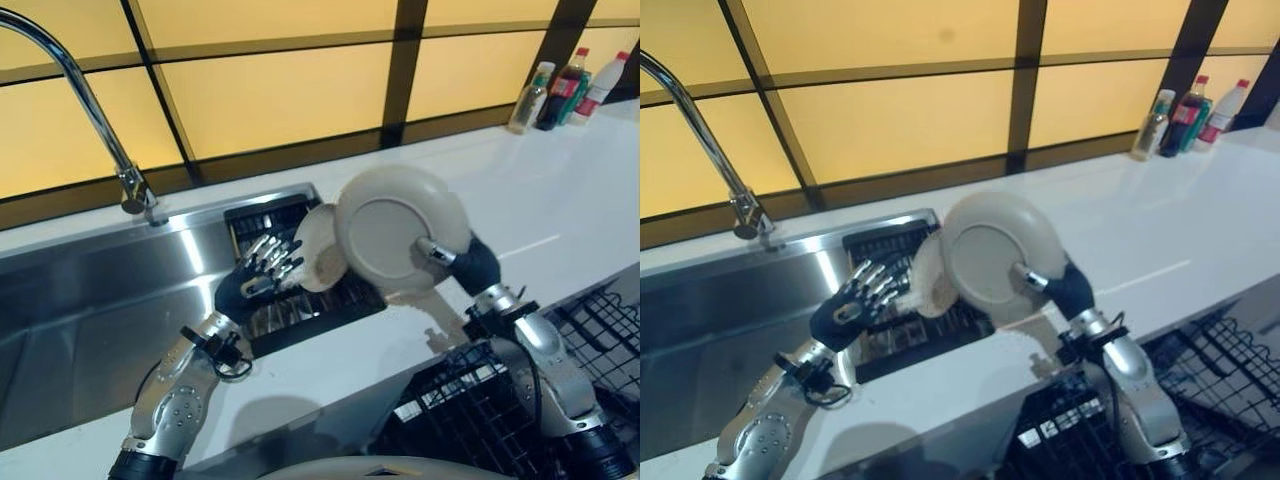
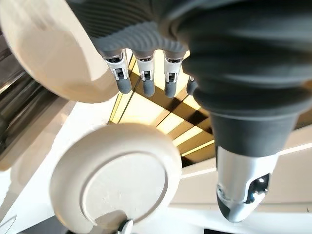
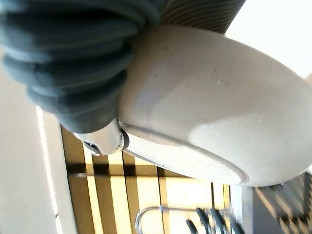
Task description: Pick up plates and place into dishwasher.
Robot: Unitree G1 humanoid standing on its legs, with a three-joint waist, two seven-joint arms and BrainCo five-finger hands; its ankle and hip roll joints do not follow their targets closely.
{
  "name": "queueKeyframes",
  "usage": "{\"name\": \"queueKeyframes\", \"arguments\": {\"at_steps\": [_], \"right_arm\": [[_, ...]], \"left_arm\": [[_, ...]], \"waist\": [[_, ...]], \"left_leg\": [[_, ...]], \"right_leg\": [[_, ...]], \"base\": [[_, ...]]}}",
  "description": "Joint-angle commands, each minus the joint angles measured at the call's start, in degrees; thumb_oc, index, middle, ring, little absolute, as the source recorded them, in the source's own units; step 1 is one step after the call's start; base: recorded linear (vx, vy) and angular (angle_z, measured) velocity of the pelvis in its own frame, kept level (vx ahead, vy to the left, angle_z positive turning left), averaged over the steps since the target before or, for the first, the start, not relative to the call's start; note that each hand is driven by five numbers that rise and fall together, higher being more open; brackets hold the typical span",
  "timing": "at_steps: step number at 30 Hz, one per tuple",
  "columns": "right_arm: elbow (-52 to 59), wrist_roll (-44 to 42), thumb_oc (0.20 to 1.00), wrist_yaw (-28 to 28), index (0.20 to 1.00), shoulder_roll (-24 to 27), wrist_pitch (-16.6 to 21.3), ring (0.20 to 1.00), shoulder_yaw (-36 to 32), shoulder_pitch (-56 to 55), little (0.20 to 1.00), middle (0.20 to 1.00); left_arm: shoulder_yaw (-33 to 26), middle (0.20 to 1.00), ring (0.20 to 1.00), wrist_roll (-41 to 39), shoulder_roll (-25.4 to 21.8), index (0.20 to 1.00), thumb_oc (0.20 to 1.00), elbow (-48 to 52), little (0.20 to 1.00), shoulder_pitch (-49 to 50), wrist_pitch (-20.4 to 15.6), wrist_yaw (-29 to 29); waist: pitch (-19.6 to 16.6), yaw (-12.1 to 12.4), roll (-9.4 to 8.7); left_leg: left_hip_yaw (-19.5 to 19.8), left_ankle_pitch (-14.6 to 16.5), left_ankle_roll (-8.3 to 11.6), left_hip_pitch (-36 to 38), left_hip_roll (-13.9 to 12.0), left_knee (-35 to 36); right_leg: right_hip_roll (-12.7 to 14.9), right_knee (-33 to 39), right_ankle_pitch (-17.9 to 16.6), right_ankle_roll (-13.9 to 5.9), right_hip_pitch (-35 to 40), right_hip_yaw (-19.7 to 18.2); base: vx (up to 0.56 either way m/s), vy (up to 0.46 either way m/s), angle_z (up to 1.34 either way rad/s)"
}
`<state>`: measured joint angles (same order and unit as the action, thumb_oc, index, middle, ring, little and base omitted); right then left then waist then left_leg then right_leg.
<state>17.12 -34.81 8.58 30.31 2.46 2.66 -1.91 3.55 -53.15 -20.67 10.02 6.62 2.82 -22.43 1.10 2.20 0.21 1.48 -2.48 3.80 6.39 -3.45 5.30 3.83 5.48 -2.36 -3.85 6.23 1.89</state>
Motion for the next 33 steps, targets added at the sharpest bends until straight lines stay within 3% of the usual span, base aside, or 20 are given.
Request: {"name": "queueKeyframes", "arguments": {"at_steps": [1,12,24,33], "right_arm": [[0.18,3.45,0.200,-2.02,0.200,1.55,4.77,0.200,-3.63,6.56,0.200,0.200],[-2.20,7.59,0.200,-8.10,0.200,4.16,4.40,0.200,-10.48,7.59,0.200,0.200],[-2.21,9.89,0.200,-9.74,0.200,3.44,1.31,0.200,-17.71,0.77,0.200,0.200],[-6.53,11.40,0.200,-7.28,0.200,4.17,-0.16,0.200,-21.74,-5.47,0.200,0.200]], "left_arm": [[-2.89,1.000,1.000,-2.45,0.16,1.000,1.000,-3.00,1.000,-5.20,-3.72,1.92],[-5.60,1.000,1.000,-2.33,0.55,1.000,1.000,-4.63,1.000,-6.03,-1.97,3.18],[-8.78,1.000,1.000,-1.64,-0.03,1.000,1.000,-6.15,1.000,-4.41,-0.35,1.68],[-10.28,1.000,1.000,-1.55,-1.67,1.000,1.000,-8.35,1.000,-3.53,-0.54,-0.06]], "waist": [[-0.88,-1.48,-1.61],[-1.28,-3.79,-2.37],[0.05,-7.91,-2.65],[2.05,-10.65,-3.07]], "left_leg": [[-2.63,3.52,-2.35,-1.15,0.77,-0.30],[-5.87,4.47,-2.65,-0.53,0.26,-0.30],[-10.02,6.31,-3.74,2.00,0.85,-0.30],[-13.47,7.27,-4.77,3.58,1.35,-0.39]], "right_leg": [[1.01,-1.20,2.81,-0.99,0.33,3.10],[0.73,-1.82,2.51,-1.28,-0.97,-0.15],[2.13,-1.07,0.29,-3.08,-1.78,-5.18],[3.11,-1.87,-1.13,-4.66,-3.45,-8.05]], "base": [[0.00,-0.034,-0.08],[0.01,-0.043,-0.20],[0.04,-0.056,-0.29],[0.04,-0.046,-0.25]]}}
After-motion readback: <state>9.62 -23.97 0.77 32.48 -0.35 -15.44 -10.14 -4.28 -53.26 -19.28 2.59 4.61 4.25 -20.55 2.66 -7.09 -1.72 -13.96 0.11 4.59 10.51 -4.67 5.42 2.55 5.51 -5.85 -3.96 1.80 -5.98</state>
